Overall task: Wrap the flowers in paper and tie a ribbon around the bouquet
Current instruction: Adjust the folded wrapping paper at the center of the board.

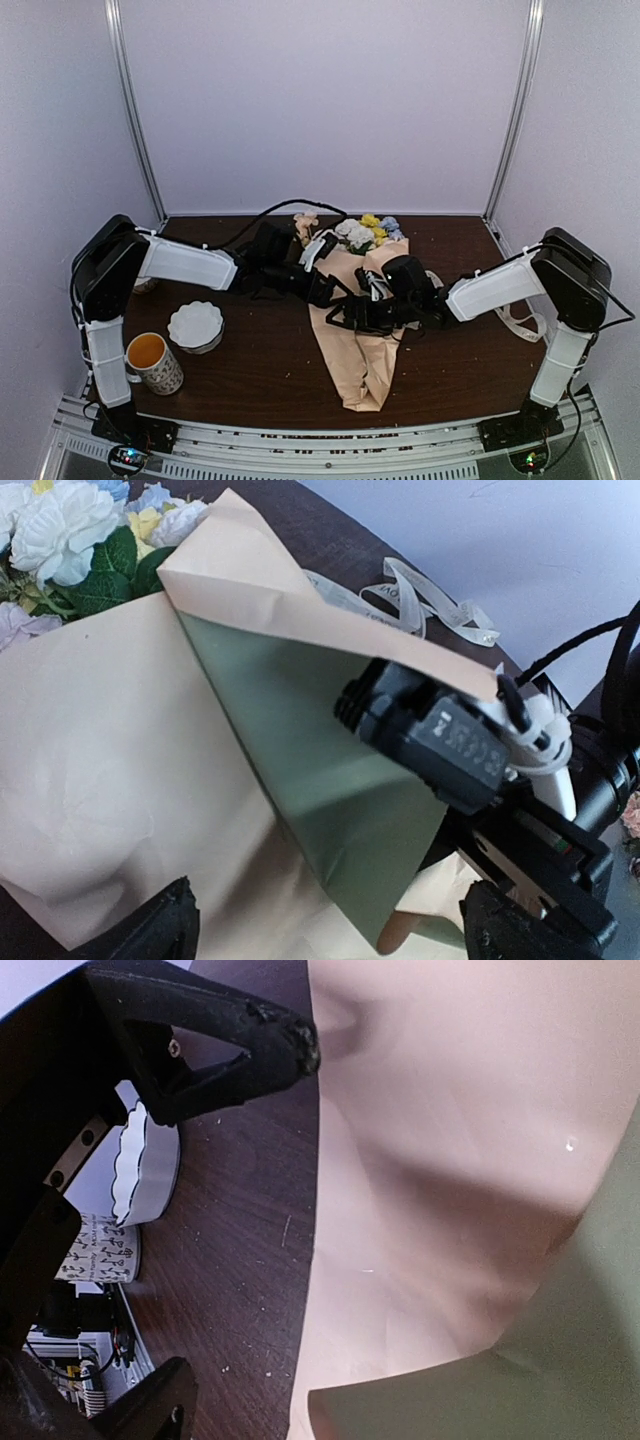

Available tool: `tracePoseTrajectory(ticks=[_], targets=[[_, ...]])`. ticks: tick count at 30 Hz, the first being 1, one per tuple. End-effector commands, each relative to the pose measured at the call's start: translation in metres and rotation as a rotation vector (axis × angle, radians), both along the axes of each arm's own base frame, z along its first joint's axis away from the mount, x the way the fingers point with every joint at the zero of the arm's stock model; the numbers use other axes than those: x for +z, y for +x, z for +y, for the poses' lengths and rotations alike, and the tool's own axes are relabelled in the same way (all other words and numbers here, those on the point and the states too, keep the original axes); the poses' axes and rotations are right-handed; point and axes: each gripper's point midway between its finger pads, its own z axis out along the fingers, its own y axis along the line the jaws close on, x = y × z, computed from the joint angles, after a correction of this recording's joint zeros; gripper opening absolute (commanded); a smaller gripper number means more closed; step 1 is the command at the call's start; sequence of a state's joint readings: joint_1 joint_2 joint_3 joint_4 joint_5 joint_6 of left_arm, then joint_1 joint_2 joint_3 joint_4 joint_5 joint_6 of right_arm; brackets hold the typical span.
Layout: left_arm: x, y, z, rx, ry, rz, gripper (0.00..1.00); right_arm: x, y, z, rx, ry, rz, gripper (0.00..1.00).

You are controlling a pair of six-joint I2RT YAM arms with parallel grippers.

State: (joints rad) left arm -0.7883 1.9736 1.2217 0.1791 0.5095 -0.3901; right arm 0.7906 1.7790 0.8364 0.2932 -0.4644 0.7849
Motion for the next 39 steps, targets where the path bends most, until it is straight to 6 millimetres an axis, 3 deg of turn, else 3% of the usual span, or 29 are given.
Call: tracePoseTrajectory(ticks=[1, 6, 10, 17, 23, 28, 33, 37, 39], targets=[[0.006, -0.010, -0.014, -0.107, -0.045, -0.030, 0.95, 0.013, 0.011, 0.015, 0.005, 0.023, -0.050, 1.00], [-0.021, 0.009, -0.001, -0.034, 0.078, -0.025, 0.92, 0.007, 0.012, 0.013, 0.009, -0.016, -0.053, 1.00], [-0.037, 0.006, 0.009, -0.065, 0.140, 0.001, 0.87, 0.011, 0.011, 0.014, 0.015, 0.000, -0.059, 1.00], [-0.025, -0.031, 0.008, -0.242, 0.031, -0.036, 0.88, 0.025, 0.011, 0.017, 0.016, 0.061, -0.094, 1.00], [-0.033, -0.022, -0.005, -0.247, 0.033, -0.060, 0.86, 0.024, 0.009, 0.016, 0.013, 0.073, -0.089, 1.00], [-0.032, -0.051, -0.009, -0.368, 0.004, -0.147, 0.88, 0.027, 0.012, 0.019, 0.018, 0.075, -0.098, 1.00], [-0.056, -0.045, -0.008, -0.336, 0.068, -0.216, 0.86, 0.031, 0.015, 0.020, 0.018, 0.067, -0.108, 1.00], [-0.050, -0.051, -0.007, -0.347, 0.049, -0.293, 0.82, 0.032, 0.018, 0.020, 0.016, 0.061, -0.110, 1.00], [-0.035, -0.057, -0.003, -0.340, -0.022, -0.364, 0.84, 0.034, 0.019, 0.021, 0.015, 0.065, -0.110, 1.00]])
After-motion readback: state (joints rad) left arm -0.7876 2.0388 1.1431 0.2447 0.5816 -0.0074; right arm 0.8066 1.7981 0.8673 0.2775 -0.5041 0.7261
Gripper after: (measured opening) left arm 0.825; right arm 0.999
